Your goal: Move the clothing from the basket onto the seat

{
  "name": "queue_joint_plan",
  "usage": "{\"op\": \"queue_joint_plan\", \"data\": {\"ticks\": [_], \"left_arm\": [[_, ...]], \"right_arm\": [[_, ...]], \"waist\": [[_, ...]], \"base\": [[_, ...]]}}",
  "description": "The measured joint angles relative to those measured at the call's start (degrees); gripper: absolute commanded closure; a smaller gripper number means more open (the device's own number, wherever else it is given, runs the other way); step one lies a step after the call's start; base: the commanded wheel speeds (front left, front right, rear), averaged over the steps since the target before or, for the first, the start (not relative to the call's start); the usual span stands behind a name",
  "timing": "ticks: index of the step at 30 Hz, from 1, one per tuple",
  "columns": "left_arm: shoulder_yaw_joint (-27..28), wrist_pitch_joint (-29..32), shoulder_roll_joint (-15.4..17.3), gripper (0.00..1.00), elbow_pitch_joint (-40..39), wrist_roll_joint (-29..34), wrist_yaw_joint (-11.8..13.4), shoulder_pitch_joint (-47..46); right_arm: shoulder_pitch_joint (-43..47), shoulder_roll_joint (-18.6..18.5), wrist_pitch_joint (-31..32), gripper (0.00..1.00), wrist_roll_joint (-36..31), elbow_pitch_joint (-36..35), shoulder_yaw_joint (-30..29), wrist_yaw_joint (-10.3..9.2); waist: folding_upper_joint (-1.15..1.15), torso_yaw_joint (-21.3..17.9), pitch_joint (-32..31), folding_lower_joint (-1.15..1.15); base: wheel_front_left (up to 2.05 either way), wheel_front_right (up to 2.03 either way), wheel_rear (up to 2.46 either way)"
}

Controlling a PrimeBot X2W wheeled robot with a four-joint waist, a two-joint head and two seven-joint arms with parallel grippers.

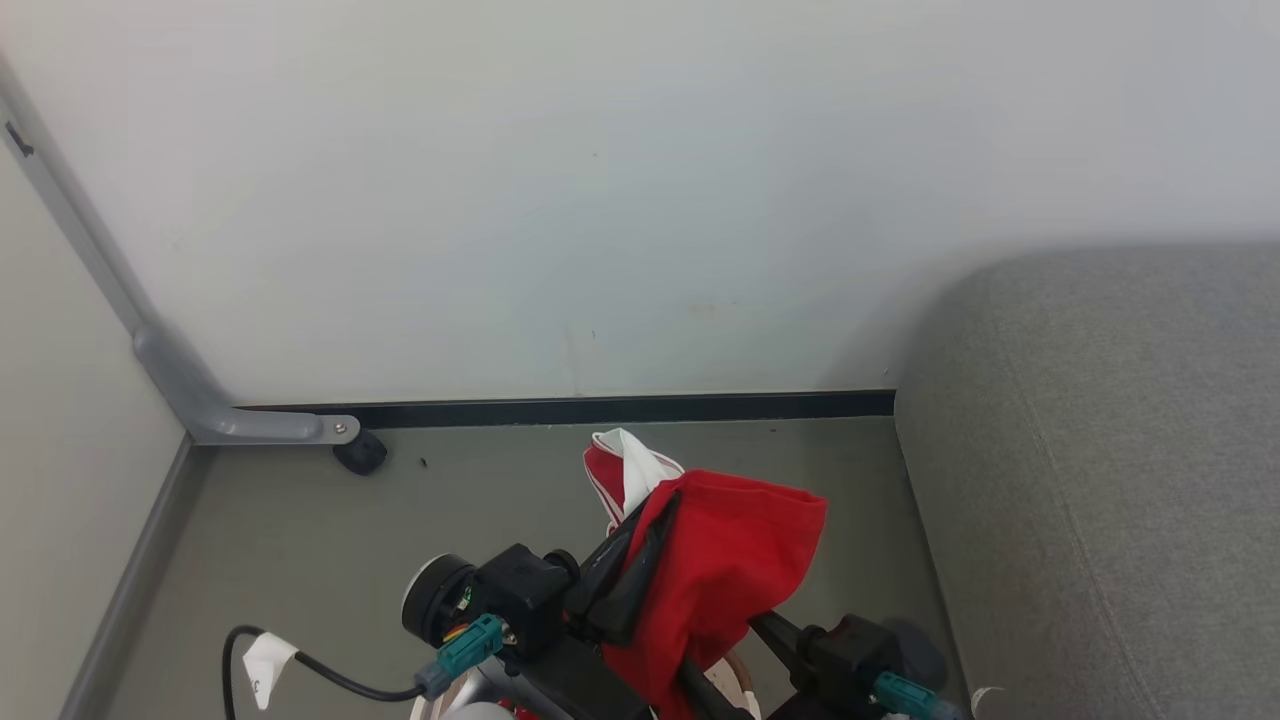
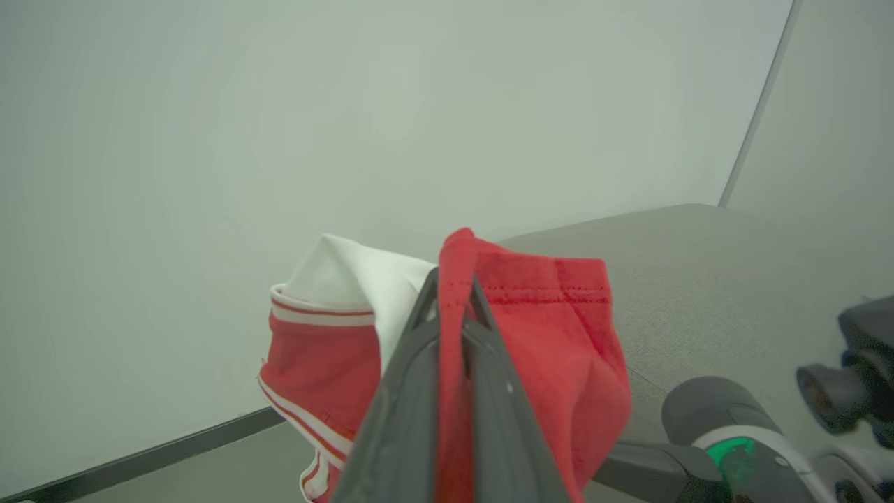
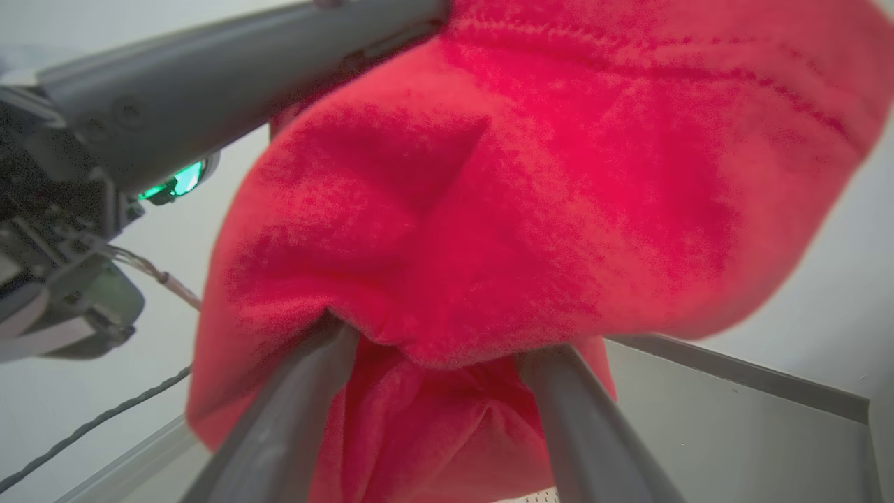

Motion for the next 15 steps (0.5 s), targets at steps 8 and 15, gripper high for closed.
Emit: {"op": "queue_joint_plan", "data": {"ticks": [8,15], "left_arm": [[-0.4,0.3,-0.1,1.0,0.0,-0.2,0.0,-0.1],[-0.7,0.5,-0.1,1.0,0.0,-0.4,0.0,-0.2]], "right_arm": [[-5.6,-0.1,-0.1,0.0,3.0,4.6,2.8,-2.0],[-8.4,-0.1,-0.6,1.0,6.6,6.7,5.3,-2.45]], "waist": [[0.0,1.2,0.1,0.0],[0.0,1.7,0.2,0.0]], "base": [[0.0,0.0,0.0],[0.0,0.0,0.0]]}}
